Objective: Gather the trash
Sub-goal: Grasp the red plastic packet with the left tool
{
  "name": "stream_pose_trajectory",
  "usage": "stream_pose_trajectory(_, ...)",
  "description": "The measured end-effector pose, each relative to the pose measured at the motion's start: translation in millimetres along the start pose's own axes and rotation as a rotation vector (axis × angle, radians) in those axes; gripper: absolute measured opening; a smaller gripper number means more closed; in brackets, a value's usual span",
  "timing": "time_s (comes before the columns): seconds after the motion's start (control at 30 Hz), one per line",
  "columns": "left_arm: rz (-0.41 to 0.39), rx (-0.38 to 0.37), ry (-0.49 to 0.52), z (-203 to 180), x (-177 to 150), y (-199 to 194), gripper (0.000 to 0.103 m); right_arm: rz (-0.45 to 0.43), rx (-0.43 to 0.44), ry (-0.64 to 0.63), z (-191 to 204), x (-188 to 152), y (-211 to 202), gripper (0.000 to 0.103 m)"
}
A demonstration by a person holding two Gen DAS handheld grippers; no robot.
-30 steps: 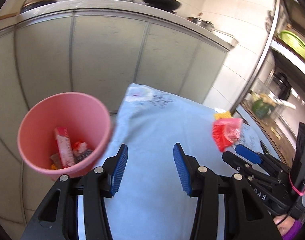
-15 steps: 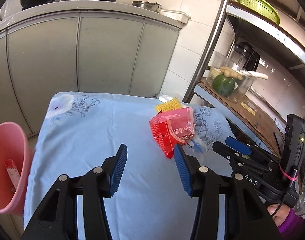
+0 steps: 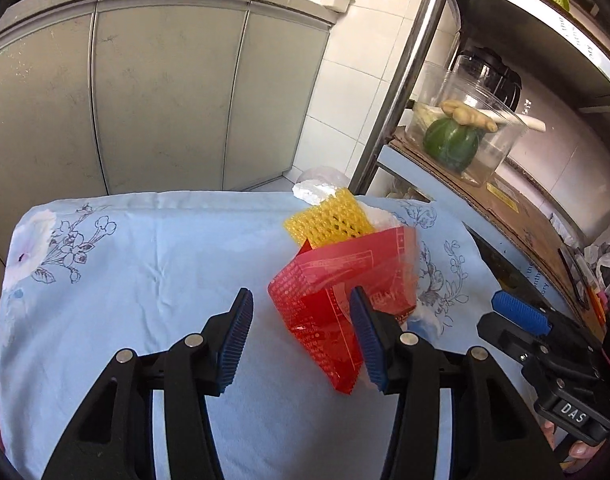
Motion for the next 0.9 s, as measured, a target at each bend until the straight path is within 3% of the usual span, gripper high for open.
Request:
stream_pose_trajectory(0.33, 0.037, -0.162, -0.115, 25.0, 1.2, 28.5, 0.052, 0.002, 0.024, -0.01, 6.0, -0.7, 2.4, 0.047)
stream_pose_trajectory(0.43, 0.001, -0.216, -0.154, 27.5, 1.2, 28.2, 0.05, 0.012, 0.026, -0.012, 7.3, -1.4, 3.8, 0.047)
stream_pose_trajectory(0.53, -0.01, -0.241, -0.164, 25.2, 1.2, 26.8, 0.035, 0.018, 0.026, -0.014, 9.1, -2.3, 3.8, 0.047)
stream_pose_trajectory(0.67, 0.0, -0.253, -0.137, 14.5, -3.6, 23.6, 0.001, 0.022, 0.026, -0.014, 10.0, -2.7, 3.4, 0.047)
stream_pose_trajectory(0.9, 0.024, -0.296, -0.033, -21.8, -18.6, 4.4, 0.0, 0.026, 0.027, 0.003, 6.1, -2.8, 3.4, 0.047)
Point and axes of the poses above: each gripper's, at about its wrist camera, not at the fingertips, and y roughly the way its jaws point, z to its left, x to its top, the point moved 1 cm from there along y, roughly the way its jaws point, and after that the axes turned 12 degrees about -x, right-handed, at the moved point
